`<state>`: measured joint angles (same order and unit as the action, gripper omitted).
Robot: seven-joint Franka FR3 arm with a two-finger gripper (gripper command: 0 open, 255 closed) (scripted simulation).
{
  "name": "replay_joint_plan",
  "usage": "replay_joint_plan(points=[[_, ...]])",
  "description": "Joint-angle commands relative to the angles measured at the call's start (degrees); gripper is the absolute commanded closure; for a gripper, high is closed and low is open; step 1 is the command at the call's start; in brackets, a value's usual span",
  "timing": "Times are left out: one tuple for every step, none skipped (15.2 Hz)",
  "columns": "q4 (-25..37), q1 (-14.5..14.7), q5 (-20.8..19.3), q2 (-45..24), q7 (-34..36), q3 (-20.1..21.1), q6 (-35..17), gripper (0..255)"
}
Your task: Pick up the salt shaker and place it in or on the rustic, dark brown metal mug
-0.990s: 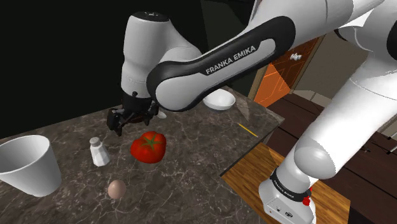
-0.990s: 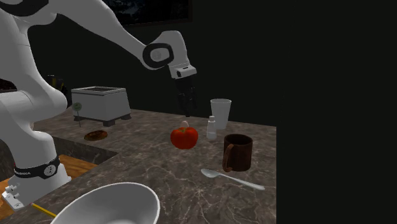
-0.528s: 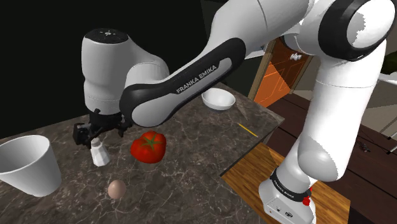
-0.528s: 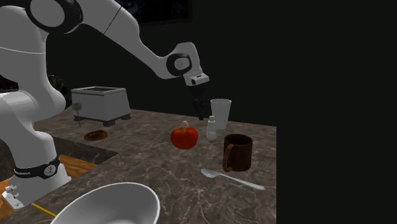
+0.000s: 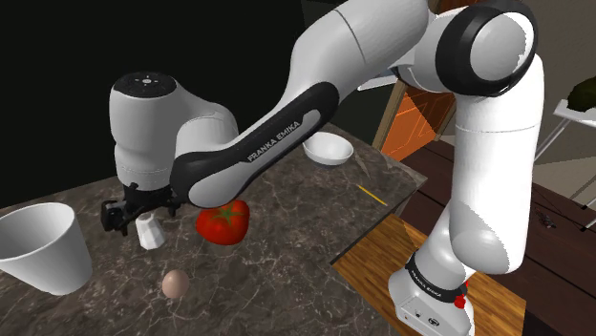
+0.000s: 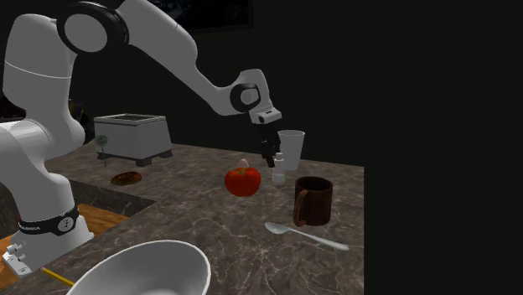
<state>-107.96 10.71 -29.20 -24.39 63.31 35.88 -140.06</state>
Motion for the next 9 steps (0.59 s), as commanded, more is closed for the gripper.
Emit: replay_joint_plan(points=[[0.27,0.5,-0.89,-1.02,0.56,-0.59,-0.6,0],[0.26,0.5,-0.89,-1.02,0.56,-0.59,-0.61,0],[0.27,0.5,-0.89,-1.02,0.56,-0.59,-0.61,0],[0.27,0.5,-0.89,-1.02,0.56,-0.59,-0.61,0],[0.27,0.5,-0.89,-1.02,0.56,-0.59,-0.6,0],[0.27,0.5,-0.89,-1.02,0.56,-0.59,-0.6,0],[0.27,0.5,-0.89,-1.02,0.56,-0.59,-0.6,0],[0.27,0.5,-0.89,-1.02,0.56,-0.59,-0.6,0],[0.27,0.5,-0.89,-1.02,0.56,-0.59,-0.6,255]])
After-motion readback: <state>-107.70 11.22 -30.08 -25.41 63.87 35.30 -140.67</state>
